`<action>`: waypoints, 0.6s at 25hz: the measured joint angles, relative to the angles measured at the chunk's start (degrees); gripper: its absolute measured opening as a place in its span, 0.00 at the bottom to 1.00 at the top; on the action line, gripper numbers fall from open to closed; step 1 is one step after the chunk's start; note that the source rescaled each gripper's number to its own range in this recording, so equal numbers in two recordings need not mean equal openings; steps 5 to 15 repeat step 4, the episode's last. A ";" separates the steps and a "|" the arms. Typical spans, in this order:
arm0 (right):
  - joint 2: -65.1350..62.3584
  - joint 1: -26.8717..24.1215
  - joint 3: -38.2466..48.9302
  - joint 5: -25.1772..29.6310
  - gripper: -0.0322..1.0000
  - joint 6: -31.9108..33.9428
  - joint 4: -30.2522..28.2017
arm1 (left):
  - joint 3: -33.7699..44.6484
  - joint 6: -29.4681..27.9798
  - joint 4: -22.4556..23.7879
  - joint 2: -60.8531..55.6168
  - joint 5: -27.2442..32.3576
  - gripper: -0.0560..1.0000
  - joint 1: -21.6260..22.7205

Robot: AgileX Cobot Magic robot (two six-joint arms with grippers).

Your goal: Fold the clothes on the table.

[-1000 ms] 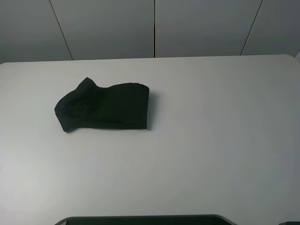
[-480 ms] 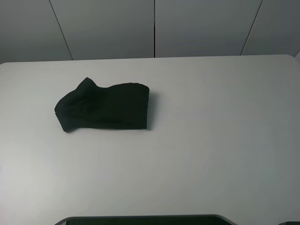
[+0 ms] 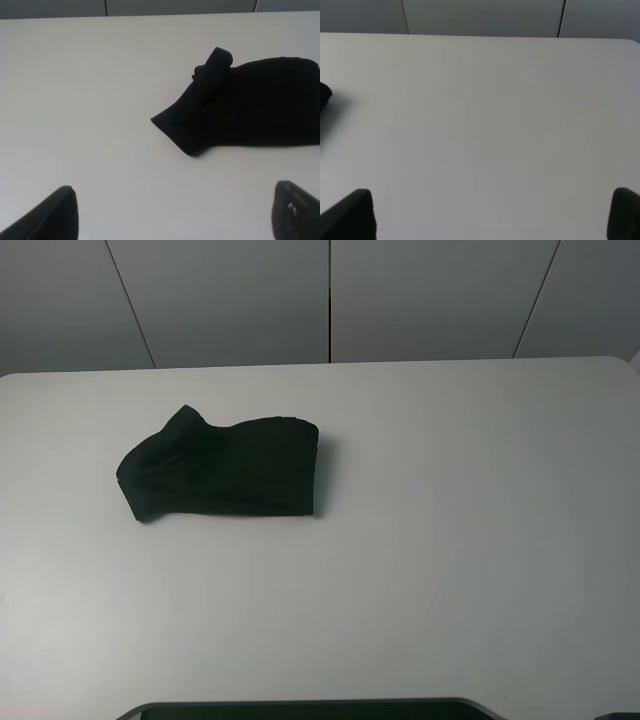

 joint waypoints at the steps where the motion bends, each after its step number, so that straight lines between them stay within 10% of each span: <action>1: 0.00 0.00 0.00 0.00 0.99 0.00 0.00 | 0.00 0.00 0.00 0.00 0.00 1.00 0.00; 15: 0.00 0.00 0.00 0.00 0.99 0.00 0.00 | 0.00 0.00 0.00 0.00 0.00 1.00 0.00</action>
